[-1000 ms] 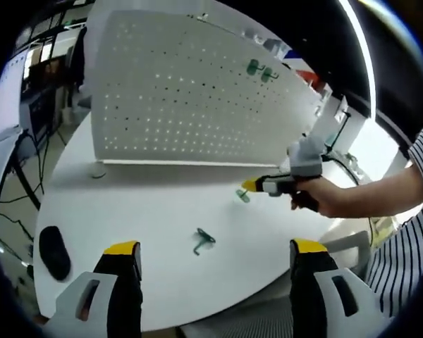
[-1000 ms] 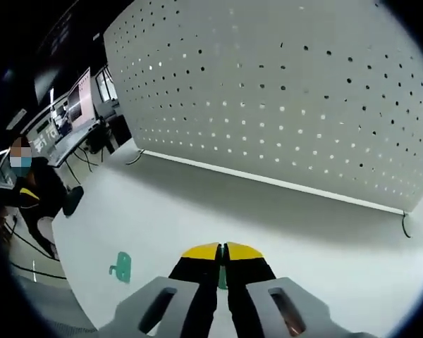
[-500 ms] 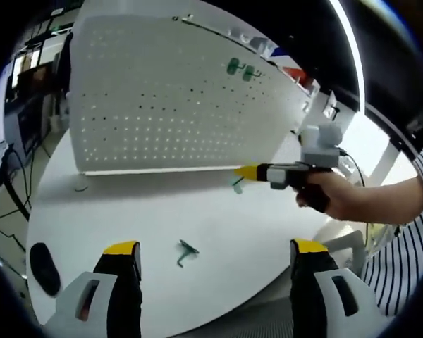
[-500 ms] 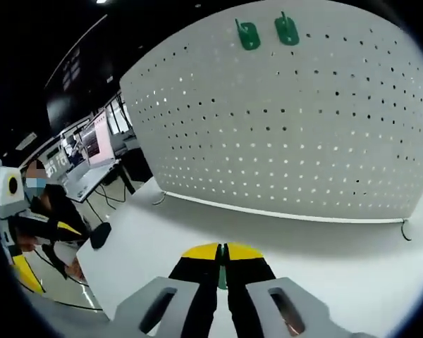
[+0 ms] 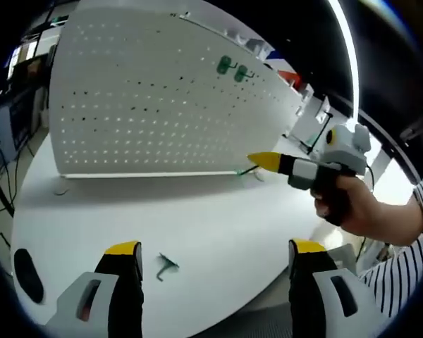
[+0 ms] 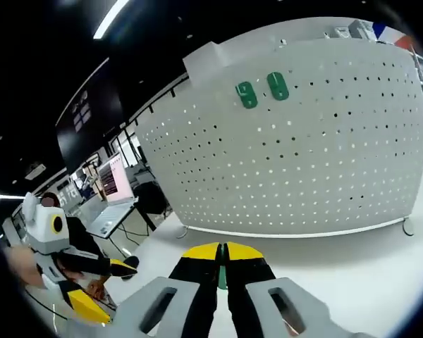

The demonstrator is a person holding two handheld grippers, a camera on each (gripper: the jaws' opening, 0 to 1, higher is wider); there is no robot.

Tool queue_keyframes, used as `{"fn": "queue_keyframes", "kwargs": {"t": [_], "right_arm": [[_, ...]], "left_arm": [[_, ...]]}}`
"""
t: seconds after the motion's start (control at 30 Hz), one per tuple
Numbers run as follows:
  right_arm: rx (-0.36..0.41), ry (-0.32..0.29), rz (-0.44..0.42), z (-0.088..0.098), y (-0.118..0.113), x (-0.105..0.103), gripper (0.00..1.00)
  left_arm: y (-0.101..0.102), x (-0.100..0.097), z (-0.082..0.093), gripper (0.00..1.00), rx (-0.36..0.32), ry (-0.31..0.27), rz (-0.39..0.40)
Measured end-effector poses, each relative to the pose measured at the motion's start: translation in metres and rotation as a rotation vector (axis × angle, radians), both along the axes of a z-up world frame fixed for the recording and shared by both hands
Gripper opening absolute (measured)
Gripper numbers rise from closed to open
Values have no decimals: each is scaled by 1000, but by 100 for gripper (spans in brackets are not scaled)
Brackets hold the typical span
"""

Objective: Insert the hook assembly into the mounting plate slot until the hook locks in place.

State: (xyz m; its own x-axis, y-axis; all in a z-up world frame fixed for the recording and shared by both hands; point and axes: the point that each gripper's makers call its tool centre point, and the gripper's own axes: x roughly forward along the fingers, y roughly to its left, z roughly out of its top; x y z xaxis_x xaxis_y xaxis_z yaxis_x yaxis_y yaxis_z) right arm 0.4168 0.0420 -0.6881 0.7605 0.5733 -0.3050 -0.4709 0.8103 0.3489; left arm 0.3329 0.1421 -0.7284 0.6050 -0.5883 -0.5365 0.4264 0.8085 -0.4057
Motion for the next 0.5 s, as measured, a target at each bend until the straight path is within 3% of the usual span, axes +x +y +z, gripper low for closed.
{"fn": "queue_keyframes", "kwargs": {"t": [0.5], "right_arm": [[145,-3,107,31,36,-44,0]], "left_arm": [[-16,2,8,84,-9,-6,-26]]}}
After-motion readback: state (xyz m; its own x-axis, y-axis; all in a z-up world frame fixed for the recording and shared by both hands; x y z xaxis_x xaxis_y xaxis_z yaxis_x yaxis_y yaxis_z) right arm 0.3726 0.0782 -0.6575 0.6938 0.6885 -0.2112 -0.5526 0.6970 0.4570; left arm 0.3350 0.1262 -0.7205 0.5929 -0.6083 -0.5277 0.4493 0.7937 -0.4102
